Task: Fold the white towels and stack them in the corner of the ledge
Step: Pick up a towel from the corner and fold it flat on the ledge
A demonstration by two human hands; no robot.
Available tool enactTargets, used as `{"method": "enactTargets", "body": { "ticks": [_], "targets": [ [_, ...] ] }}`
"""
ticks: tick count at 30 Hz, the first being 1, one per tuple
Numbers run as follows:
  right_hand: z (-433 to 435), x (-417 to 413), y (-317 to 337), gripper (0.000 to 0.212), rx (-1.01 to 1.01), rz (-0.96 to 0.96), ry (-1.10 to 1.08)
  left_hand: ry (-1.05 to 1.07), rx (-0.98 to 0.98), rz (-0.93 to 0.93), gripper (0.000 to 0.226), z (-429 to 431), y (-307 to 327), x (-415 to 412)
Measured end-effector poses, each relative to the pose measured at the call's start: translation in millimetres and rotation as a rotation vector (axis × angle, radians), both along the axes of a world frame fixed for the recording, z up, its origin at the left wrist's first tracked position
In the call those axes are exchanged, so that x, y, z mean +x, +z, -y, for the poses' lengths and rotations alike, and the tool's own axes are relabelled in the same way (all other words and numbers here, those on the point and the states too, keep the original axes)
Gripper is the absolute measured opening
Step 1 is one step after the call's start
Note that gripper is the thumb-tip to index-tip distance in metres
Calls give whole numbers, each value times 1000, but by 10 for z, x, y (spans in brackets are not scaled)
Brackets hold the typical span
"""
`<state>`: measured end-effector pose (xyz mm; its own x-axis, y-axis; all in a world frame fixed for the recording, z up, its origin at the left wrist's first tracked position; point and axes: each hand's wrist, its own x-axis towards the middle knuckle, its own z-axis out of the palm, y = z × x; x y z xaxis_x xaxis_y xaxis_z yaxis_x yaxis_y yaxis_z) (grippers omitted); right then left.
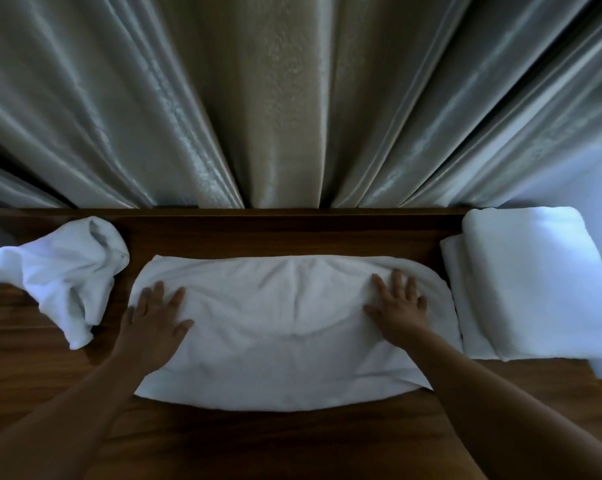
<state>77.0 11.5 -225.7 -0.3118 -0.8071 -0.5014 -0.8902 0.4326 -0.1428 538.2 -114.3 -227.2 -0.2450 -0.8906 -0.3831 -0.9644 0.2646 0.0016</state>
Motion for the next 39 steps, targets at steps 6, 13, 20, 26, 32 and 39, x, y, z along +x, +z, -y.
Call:
{"method": "enactTargets", "body": {
  "ticks": [6,13,20,26,32,39],
  "targets": [
    [-737,160,72,68,-147,-35,99,-181,-68,-89,68,-522,-68,308],
    [-1838,62,145,34,-212,-28,413,-384,-23,-209,58,-934,-166,881],
    [-1663,-37,311,17,-225,-16,494,-456,-138,-288,64,-770,-71,841],
    [-724,-83,320,34,-398,-62,15,-311,-60,-177,74,-857,4,475],
    [251,-654,367,47,-242,59,-385,-236,-114,-200,65,-163,-20,146],
    [456,-790,497,43,185,82,83,-160,-27,-97,73,403,-190,220]
  ]
}}
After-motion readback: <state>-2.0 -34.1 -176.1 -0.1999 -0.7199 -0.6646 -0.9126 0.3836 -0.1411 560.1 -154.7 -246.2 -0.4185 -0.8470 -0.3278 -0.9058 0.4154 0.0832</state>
